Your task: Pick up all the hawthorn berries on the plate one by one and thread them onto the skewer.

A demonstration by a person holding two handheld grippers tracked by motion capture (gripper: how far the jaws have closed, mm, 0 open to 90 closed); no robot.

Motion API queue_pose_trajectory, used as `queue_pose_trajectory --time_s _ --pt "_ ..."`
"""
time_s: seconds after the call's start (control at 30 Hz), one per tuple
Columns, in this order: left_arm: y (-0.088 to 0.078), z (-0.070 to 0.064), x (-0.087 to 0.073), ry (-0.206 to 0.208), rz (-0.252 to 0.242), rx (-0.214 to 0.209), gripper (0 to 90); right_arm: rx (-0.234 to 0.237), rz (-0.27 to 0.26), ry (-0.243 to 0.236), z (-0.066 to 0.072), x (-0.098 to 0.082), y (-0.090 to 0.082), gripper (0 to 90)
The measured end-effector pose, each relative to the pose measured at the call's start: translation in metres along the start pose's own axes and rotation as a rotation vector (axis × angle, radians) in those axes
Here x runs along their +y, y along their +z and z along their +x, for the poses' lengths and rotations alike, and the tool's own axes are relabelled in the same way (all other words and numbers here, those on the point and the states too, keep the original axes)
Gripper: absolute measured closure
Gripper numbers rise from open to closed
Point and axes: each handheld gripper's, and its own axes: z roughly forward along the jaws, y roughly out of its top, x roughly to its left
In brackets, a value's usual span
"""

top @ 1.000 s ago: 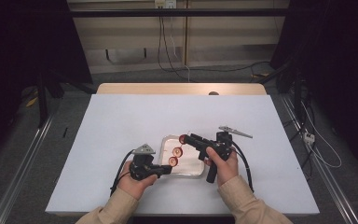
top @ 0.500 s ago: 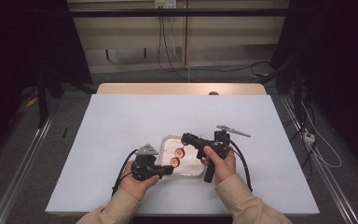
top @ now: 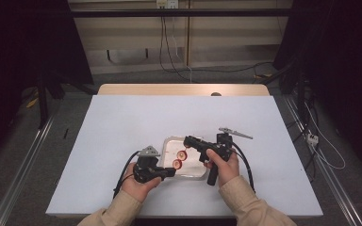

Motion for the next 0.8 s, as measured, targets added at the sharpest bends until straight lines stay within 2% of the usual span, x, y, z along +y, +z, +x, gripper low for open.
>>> queue_pose_trajectory --time_s 0.07,0.47,0.7,0.73,0.8 --pt "0.0004 0.0008 -0.0004 -0.002 0.004 -0.012 90.0 -0.001 0.001 0.002 -0.0010 -0.0006 -0.0001 73.3" --pt "0.0026 -0.0001 -0.0006 0.008 0.019 0.005 90.0 0.019 0.032 0.006 -0.0012 -0.0011 -0.0019 73.2" --pt "0.0020 0.0008 0.0001 0.011 0.018 -0.004 90.0 0.031 0.032 0.005 -0.0012 -0.0025 -0.0014 73.2" --pt "0.0017 0.0007 0.0004 0.009 0.006 -0.003 90.0 0.026 0.031 0.006 -0.0008 -0.0029 -0.0016 73.1" --pt "0.0019 -0.0007 0.0019 0.018 0.021 0.011 90.0 0.046 0.056 0.015 0.0007 -0.0060 0.0009 73.1"
